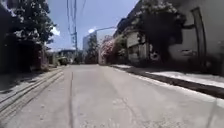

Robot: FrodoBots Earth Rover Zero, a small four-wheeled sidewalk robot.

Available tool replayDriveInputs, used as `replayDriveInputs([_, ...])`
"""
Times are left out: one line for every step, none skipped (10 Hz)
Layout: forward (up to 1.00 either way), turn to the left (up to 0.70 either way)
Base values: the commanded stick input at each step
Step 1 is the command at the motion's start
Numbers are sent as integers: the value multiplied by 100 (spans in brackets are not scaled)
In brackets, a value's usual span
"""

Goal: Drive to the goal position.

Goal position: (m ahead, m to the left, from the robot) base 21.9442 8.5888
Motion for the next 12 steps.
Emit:
replayDriveInputs([100, 0])
replayDriveInputs([100, 0])
replayDriveInputs([100, 0])
replayDriveInputs([100, 0])
replayDriveInputs([100, 0])
replayDriveInputs([100, 25])
replayDriveInputs([100, 11])
replayDriveInputs([100, 0])
replayDriveInputs([100, 0])
replayDriveInputs([100, 0])
replayDriveInputs([100, 0])
replayDriveInputs([100, 0])
